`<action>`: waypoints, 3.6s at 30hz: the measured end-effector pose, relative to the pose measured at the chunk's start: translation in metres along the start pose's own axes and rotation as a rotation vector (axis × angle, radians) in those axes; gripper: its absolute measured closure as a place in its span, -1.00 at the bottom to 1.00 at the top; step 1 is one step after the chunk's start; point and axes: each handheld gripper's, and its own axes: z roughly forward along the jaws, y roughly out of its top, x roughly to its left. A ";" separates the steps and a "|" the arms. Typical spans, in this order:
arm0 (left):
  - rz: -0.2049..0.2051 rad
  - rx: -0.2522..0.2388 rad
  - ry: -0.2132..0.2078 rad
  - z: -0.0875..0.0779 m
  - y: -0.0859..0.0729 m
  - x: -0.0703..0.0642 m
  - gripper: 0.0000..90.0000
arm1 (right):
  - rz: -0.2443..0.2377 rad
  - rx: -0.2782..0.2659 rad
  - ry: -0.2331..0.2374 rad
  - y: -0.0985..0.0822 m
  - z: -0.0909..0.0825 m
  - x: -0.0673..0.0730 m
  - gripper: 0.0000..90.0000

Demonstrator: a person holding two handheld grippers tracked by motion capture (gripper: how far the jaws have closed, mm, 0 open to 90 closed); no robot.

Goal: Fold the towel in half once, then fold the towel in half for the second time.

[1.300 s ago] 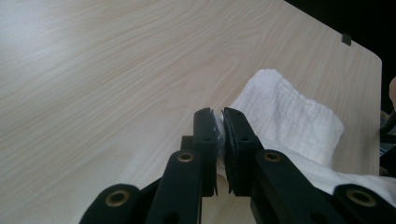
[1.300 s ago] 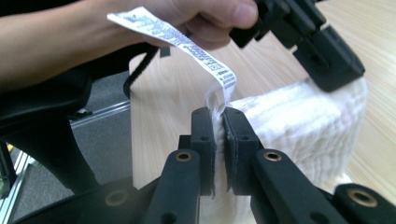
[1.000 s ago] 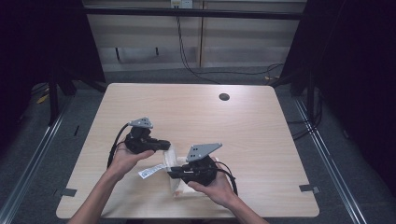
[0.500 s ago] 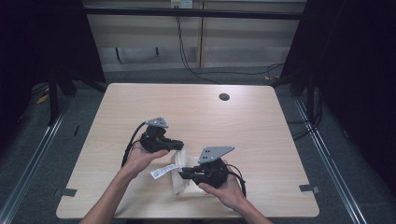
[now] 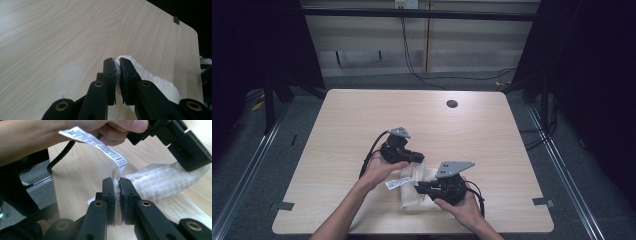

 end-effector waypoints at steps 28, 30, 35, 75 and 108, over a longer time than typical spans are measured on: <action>-0.035 0.070 -0.051 0.065 -0.005 0.000 0.71 | 0.045 0.136 -0.100 -0.047 -0.011 -0.017 0.69; -0.036 0.065 -0.059 0.067 -0.006 -0.001 0.69 | 0.042 0.137 -0.108 -0.048 -0.013 -0.018 0.62; -0.027 0.041 -0.065 0.068 -0.003 -0.006 0.58 | 0.045 0.139 -0.145 -0.052 -0.018 -0.018 0.47; 0.012 -0.064 0.104 -0.033 -0.020 0.000 -0.01 | 0.127 -0.009 -0.276 -0.044 -0.075 -0.062 0.27; -0.107 -0.093 0.324 -0.141 -0.113 0.004 -0.34 | 0.161 -0.093 -0.420 -0.068 -0.134 -0.070 -0.16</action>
